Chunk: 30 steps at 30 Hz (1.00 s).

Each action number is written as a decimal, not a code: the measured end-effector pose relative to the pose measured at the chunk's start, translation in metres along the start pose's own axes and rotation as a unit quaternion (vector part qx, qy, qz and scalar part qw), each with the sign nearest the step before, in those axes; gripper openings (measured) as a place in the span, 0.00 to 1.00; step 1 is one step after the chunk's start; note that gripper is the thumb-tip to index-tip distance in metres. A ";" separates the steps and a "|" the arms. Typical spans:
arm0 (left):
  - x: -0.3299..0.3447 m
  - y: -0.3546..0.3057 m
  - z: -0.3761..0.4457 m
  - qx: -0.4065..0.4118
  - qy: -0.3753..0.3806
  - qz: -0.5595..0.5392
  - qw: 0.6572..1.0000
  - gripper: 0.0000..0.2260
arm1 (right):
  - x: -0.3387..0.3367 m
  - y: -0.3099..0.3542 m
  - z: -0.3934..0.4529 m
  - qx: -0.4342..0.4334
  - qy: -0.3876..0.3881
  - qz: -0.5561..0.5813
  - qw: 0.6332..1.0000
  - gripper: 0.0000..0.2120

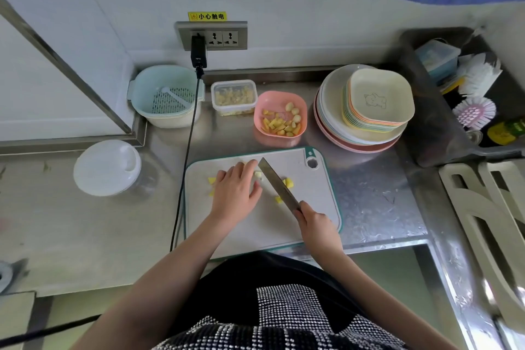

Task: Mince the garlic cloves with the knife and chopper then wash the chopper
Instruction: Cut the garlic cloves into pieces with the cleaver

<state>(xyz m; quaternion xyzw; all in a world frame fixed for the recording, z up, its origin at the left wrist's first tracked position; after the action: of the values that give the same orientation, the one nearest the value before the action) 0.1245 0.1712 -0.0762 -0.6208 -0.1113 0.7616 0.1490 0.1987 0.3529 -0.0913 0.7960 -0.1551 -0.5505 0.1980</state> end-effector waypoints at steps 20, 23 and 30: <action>0.007 0.011 0.001 0.014 -0.011 -0.025 1.000 0.12 | -0.012 0.009 0.002 -0.014 -0.048 0.015 0.999 0.11; 0.010 0.011 0.000 0.023 -0.009 -0.016 1.000 0.12 | -0.015 0.009 0.003 -0.014 -0.061 0.012 0.998 0.12; 0.010 0.011 0.001 0.027 -0.008 -0.006 1.000 0.11 | -0.012 -0.003 0.005 -0.004 -0.042 -0.007 0.999 0.13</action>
<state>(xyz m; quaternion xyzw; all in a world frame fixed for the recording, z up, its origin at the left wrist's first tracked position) 0.1209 0.1648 -0.0890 -0.6097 -0.0955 0.7683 0.1697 0.1895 0.3610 -0.0845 0.7725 -0.1557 -0.5854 0.1904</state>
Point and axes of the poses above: each hand's wrist, its own z-axis towards the middle knuckle, its own x-axis out of the palm, y = z × x, the point moved 6 cm from there along z, towards the middle knuckle, and after that the axes turned 14 degrees about -x, right-handed, at the moved point
